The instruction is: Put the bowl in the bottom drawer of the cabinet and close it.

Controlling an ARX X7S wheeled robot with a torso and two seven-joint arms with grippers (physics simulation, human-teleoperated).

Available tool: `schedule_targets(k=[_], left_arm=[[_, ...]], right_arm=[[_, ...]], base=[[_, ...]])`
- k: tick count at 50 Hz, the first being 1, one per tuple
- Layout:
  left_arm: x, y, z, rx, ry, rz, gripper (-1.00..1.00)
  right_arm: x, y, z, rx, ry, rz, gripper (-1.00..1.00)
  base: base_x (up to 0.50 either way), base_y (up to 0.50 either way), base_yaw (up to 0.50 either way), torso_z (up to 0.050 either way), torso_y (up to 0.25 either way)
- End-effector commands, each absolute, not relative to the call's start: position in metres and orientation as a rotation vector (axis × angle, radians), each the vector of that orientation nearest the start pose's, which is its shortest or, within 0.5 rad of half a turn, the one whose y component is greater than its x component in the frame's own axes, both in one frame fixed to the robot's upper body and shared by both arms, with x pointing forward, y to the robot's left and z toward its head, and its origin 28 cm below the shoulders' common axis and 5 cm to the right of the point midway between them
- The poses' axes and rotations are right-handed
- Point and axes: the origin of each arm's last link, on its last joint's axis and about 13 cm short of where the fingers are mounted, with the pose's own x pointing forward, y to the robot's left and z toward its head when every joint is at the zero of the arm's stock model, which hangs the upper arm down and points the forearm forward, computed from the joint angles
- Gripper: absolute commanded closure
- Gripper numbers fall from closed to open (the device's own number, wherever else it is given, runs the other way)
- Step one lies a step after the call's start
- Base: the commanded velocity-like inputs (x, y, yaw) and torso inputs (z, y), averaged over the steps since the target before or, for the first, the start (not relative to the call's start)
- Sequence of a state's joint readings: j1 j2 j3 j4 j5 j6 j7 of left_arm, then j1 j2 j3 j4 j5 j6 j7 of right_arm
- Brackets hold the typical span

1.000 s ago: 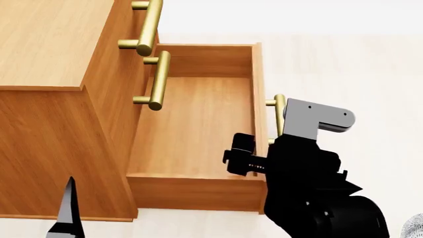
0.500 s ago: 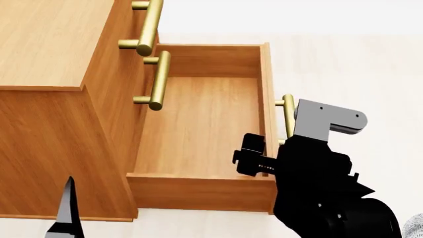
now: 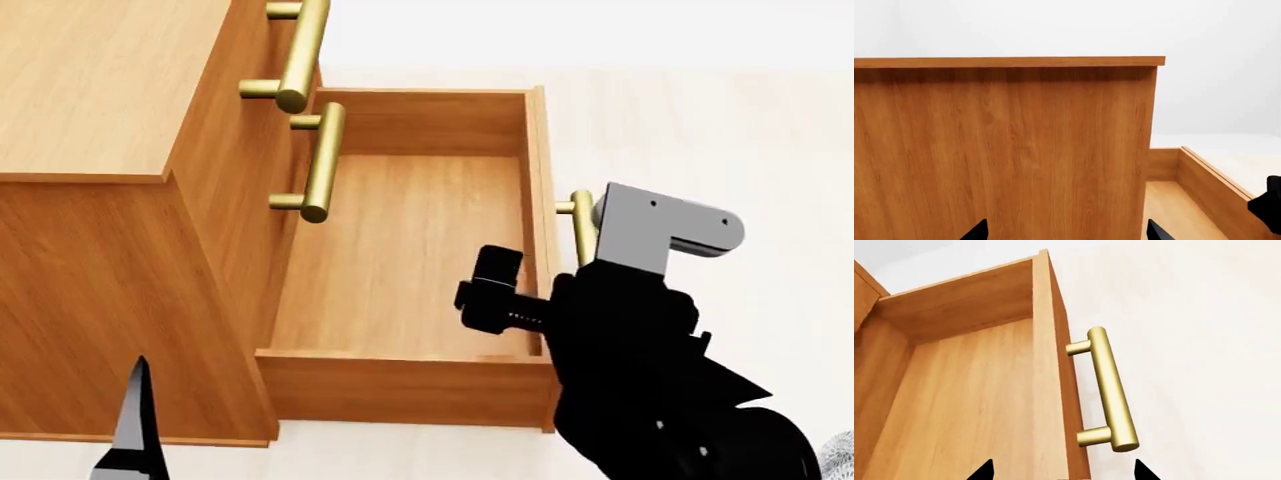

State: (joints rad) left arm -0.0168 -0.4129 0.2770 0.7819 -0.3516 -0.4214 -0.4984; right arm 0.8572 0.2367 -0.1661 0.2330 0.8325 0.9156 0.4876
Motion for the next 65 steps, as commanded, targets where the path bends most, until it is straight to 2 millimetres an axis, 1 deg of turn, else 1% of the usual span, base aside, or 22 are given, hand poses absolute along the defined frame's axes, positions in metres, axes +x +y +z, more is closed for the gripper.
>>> schedule_targets(k=[1,3,12,18,21,24,29,31,35,36,44,45,46,49,50,52,53,56,60,62,63,65], left_arm=[[0.169,0.198,0.141,-0.029,-0.272,-0.049,-1.0],[0.169,0.198,0.141,-0.029,-0.272,-0.049,-1.0],[0.169,0.198,0.141,-0.029,-0.272,-0.051,-1.0],[0.169,0.198,0.14,-0.029,-0.272,-0.051,-1.0],[0.17,0.198,0.14,-0.029,-0.272,-0.052,-1.0],[0.17,0.198,0.14,-0.029,-0.273,-0.052,-1.0],[0.169,0.198,0.141,-0.029,-0.273,-0.053,-1.0],[0.169,0.197,0.141,-0.029,-0.273,-0.055,-1.0],[0.169,0.197,0.142,-0.029,-0.275,-0.055,-1.0],[0.169,0.197,0.142,-0.029,-0.275,-0.055,-1.0],[0.168,0.197,0.142,-0.029,-0.278,-0.058,-1.0],[0.168,0.197,0.142,-0.029,-0.278,-0.058,-1.0],[0.168,0.197,0.142,-0.029,-0.277,-0.06,-1.0],[0.168,0.196,0.142,-0.029,-0.278,-0.061,-1.0],[0.168,0.196,0.142,-0.029,-0.278,-0.061,-1.0],[0.167,0.196,0.142,-0.028,-0.278,-0.061,-1.0],[0.167,0.196,0.143,-0.028,-0.28,-0.06,-1.0],[0.166,0.196,0.143,-0.027,-0.281,-0.061,-1.0],[0.167,0.195,0.142,-0.027,-0.279,-0.063,-1.0],[0.167,0.195,0.142,-0.026,-0.28,-0.064,-1.0],[0.167,0.195,0.142,-0.026,-0.28,-0.063,-1.0],[0.167,0.195,0.143,-0.026,-0.28,-0.063,-1.0]], right_arm=[[0.339,-0.097,0.18,0.351,0.306,0.114,-1.0],[0.337,-0.096,0.183,0.328,0.29,0.123,-1.0],[0.325,-0.093,0.202,0.328,0.236,0.14,-1.0],[0.312,-0.094,0.22,0.285,0.173,0.136,-1.0],[0.301,-0.098,0.229,0.26,0.138,0.129,-1.0],[0.294,-0.1,0.234,0.255,0.123,0.124,-1.0],[0.276,-0.109,0.244,0.234,0.081,0.106,-1.0],[0.268,-0.113,0.247,0.226,0.069,0.099,-1.0],[0.258,-0.118,0.247,0.223,0.052,0.09,-1.0],[0.251,-0.123,0.247,0.23,0.019,0.075,-1.0],[0.22,-0.143,0.229,0.24,0.015,0.019,-1.0],[0.217,-0.145,0.227,0.248,0.016,0.012,-1.0],[0.208,-0.151,0.22,0.264,0.015,-0.006,-1.0],[0.2,-0.156,0.213,0.271,0.022,-0.028,-1.0],[0.191,-0.161,0.207,0.29,0.024,-0.051,-1.0],[0.186,-0.165,0.203,0.296,0.024,-0.069,-1.0],[0.18,-0.17,0.199,0.306,0.028,-0.094,-1.0],[0.169,-0.177,0.192,0.319,0.024,-0.137,-1.0],[0.158,-0.186,0.183,0.336,0.022,-0.201,-1.0],[0.155,-0.188,0.179,0.339,0.019,-0.204,-1.0],[0.151,-0.19,0.174,0.351,0.031,-0.217,-1.0],[0.148,-0.19,0.172,0.39,0.024,-0.202,-1.0]], base=[[0.0,0.0,0.0,0.0,0.0],[0.0,0.0,0.0,0.0,0.0],[0.0,0.0,0.0,0.0,0.0],[0.0,0.0,0.0,0.0,0.0],[0.0,0.0,0.0,0.0,0.0],[0.0,0.0,0.0,0.0,0.0],[0.0,0.0,0.0,0.0,0.0],[0.0,0.0,0.0,0.0,0.0],[0.0,0.0,0.0,0.0,0.0],[0.0,0.0,0.0,0.0,0.0],[0.0,0.0,0.0,0.0,0.0],[0.0,0.0,0.0,0.0,0.0],[0.0,0.0,0.0,0.0,0.0],[0.0,0.0,0.0,0.0,0.0],[0.0,0.0,0.0,0.0,0.0],[0.0,0.0,0.0,0.0,0.0],[0.0,0.0,0.0,0.0,0.0],[0.0,0.0,0.0,0.0,0.0],[0.0,0.0,0.0,0.0,0.0],[0.0,0.0,0.0,0.0,0.0],[0.0,0.0,0.0,0.0,0.0],[0.0,0.0,0.0,0.0,0.0]])
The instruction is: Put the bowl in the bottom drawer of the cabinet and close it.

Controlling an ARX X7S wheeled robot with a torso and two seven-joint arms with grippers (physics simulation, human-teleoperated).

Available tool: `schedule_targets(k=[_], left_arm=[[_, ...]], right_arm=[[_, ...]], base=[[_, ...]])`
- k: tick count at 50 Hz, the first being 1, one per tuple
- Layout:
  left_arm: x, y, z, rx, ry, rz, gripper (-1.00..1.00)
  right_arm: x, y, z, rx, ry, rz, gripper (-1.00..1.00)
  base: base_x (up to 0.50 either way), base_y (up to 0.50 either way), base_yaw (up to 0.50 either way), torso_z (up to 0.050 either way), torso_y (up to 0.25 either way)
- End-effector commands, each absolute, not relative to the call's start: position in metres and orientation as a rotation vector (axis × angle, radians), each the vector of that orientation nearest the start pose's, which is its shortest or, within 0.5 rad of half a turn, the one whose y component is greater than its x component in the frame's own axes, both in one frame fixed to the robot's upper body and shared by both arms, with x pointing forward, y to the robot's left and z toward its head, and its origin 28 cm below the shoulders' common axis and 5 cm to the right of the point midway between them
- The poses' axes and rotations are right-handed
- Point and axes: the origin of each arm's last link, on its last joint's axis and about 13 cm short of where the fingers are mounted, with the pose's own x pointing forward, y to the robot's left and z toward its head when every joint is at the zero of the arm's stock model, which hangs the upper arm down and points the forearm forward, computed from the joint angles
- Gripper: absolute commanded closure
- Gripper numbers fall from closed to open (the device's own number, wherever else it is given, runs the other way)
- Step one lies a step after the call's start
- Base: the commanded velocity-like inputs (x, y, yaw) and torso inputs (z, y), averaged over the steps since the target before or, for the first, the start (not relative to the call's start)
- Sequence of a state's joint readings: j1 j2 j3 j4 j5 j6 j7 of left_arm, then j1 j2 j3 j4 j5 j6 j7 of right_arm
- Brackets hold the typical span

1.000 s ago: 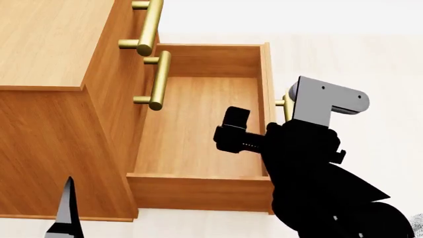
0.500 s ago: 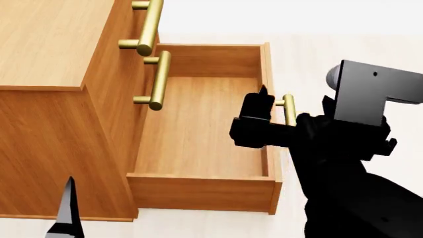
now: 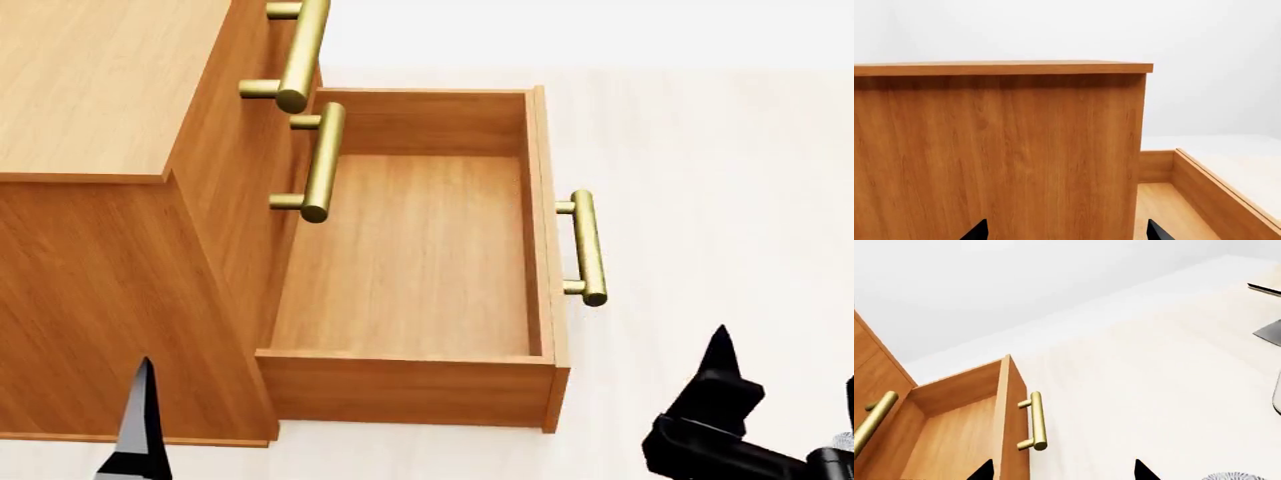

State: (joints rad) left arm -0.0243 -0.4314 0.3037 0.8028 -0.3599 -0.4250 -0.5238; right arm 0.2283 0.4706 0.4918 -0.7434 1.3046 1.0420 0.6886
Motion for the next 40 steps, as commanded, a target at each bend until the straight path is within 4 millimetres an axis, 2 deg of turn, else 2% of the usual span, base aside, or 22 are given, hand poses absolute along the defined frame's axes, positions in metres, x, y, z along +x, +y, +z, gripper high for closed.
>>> schedule_targets(k=[1,12,23,34,40], left_arm=[[0.167,0.196,0.143,-0.026,-0.281,-0.062,-1.0],[0.165,0.194,0.145,-0.026,-0.282,-0.066,-1.0],[0.166,0.195,0.144,-0.025,-0.284,-0.066,-1.0],[0.165,0.195,0.145,-0.027,-0.287,-0.065,-1.0],[0.165,0.195,0.146,-0.027,-0.289,-0.065,-1.0]], right_arm=[[0.146,-0.191,0.169,0.383,0.032,-0.228,-1.0],[0.126,-0.207,0.159,0.418,0.022,-0.389,-1.0],[0.117,-0.218,0.151,0.433,0.05,-0.515,-1.0],[0.125,-0.223,0.145,0.465,0.085,-0.572,-1.0],[0.132,-0.224,0.143,0.54,0.085,-0.529,-1.0]], base=[[0.0,0.0,0.0,0.0,0.0],[0.0,0.0,0.0,0.0,0.0],[0.0,0.0,0.0,0.0,0.0],[0.0,0.0,0.0,0.0,0.0],[0.0,0.0,0.0,0.0,0.0]])
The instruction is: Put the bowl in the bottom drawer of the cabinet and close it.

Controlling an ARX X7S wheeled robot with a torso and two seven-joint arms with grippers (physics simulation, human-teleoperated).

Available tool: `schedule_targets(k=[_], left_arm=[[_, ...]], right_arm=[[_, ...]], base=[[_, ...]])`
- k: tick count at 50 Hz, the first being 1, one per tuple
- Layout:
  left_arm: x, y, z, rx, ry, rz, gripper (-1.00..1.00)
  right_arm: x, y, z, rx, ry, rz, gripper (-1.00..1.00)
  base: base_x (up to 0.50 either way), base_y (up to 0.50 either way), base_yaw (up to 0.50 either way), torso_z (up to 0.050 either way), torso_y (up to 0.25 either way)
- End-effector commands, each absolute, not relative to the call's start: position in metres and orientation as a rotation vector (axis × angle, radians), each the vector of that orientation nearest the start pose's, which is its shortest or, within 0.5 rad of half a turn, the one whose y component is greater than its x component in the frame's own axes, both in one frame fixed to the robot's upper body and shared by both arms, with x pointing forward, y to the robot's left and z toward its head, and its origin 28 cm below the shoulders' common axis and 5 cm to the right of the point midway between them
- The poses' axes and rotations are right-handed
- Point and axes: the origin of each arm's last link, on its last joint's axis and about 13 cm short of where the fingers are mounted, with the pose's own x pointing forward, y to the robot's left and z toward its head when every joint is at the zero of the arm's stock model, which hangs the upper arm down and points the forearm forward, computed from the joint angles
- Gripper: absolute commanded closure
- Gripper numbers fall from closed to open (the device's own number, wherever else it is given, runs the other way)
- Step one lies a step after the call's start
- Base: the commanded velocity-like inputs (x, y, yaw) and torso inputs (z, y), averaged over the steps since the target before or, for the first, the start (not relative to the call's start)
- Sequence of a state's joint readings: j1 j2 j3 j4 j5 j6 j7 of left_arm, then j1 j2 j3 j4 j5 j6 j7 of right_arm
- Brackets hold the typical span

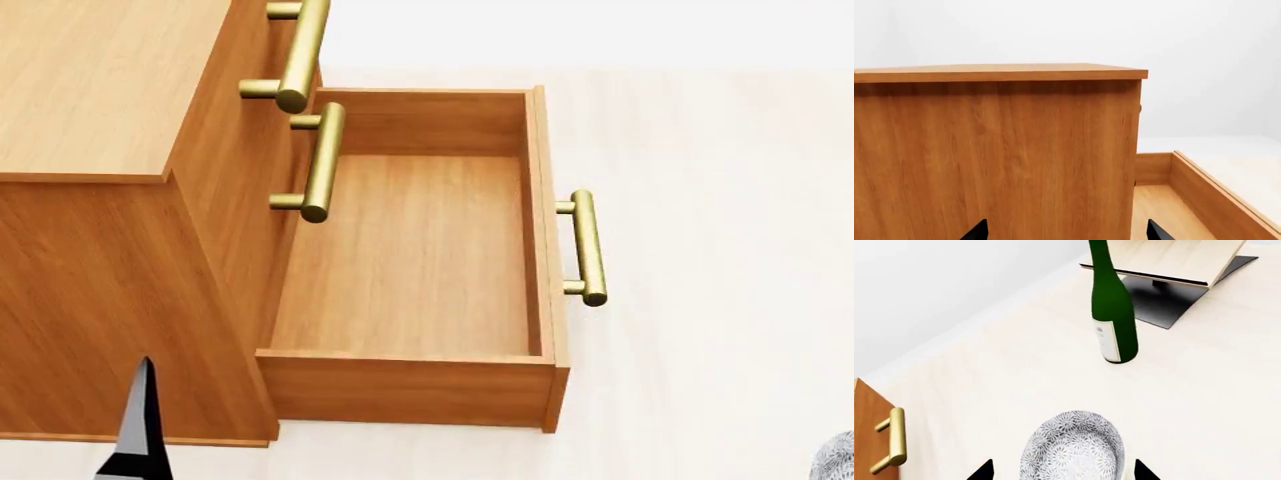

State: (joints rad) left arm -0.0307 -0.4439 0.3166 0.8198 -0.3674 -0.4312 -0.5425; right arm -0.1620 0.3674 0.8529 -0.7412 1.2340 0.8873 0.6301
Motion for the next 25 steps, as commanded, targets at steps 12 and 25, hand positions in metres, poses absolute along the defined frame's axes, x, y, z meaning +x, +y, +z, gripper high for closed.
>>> schedule_targets(k=[12,25], left_arm=[[0.165,0.195,0.146,-0.029,-0.292,-0.062,-1.0],[0.165,0.195,0.147,-0.028,-0.291,-0.062,-1.0]], right_arm=[[0.144,-0.226,0.136,0.727,0.08,-0.457,-1.0],[0.143,-0.231,0.133,0.774,0.038,-0.458,-1.0]], base=[[0.0,0.0,0.0,0.0,0.0],[0.0,0.0,0.0,0.0,0.0]])
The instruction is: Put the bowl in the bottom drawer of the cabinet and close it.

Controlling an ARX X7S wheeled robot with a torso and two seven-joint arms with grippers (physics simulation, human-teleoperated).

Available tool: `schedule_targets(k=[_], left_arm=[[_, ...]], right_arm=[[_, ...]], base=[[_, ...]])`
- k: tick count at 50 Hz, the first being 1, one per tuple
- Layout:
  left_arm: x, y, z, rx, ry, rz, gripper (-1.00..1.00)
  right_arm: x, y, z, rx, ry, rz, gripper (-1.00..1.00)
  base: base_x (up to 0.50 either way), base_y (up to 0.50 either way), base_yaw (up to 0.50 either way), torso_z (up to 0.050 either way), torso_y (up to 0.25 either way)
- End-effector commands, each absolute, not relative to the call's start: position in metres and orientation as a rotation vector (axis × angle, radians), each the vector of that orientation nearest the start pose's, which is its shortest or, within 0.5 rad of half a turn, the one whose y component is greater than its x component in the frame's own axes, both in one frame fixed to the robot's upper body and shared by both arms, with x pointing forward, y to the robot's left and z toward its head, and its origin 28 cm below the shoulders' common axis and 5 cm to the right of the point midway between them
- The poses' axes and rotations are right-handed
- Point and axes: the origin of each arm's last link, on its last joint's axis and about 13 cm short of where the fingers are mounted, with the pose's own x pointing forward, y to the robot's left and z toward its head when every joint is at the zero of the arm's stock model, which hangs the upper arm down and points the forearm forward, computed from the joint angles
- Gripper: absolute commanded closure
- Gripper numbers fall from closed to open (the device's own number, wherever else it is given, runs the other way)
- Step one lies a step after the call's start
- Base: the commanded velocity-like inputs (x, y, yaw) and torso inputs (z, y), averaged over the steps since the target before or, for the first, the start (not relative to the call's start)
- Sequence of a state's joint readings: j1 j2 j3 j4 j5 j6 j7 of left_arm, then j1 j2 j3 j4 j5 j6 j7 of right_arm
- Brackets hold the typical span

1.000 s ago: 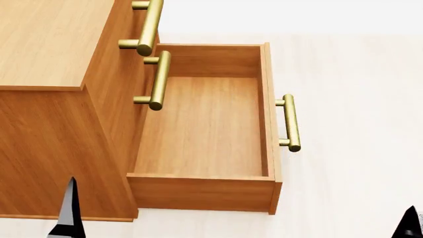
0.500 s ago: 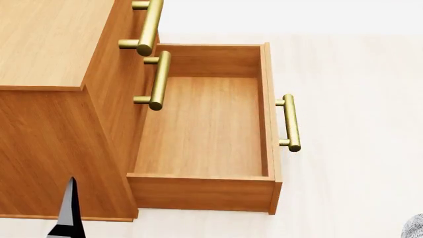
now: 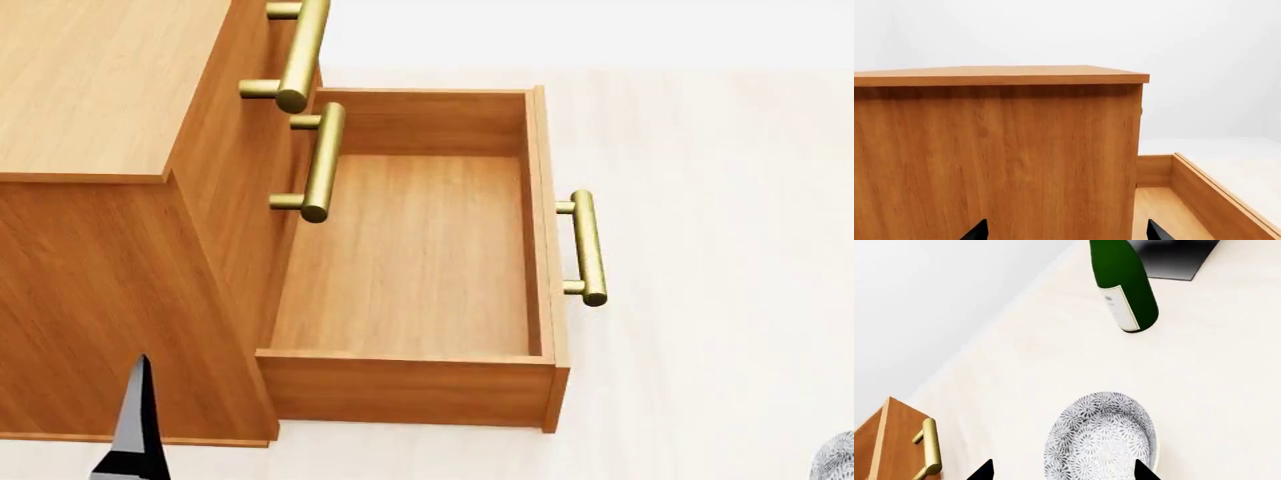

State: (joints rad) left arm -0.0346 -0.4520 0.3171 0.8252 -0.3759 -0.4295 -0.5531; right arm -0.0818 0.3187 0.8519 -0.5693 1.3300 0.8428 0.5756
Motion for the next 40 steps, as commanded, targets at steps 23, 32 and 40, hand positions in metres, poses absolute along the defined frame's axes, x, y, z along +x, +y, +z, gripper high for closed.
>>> schedule_targets(k=[23,32,40], left_arm=[[0.165,0.195,0.147,-0.028,-0.289,-0.064,-1.0],[0.165,0.195,0.147,-0.028,-0.289,-0.062,-1.0],[0.165,0.195,0.146,-0.028,-0.287,-0.063,-1.0]], right_arm=[[0.144,-0.237,0.122,0.829,0.038,-0.516,-1.0],[0.151,-0.238,0.117,0.908,0.005,-0.569,-1.0],[0.16,-0.235,0.116,0.909,0.023,-0.575,-1.0]], base=[[0.0,0.0,0.0,0.0,0.0],[0.0,0.0,0.0,0.0,0.0],[0.0,0.0,0.0,0.0,0.0]])
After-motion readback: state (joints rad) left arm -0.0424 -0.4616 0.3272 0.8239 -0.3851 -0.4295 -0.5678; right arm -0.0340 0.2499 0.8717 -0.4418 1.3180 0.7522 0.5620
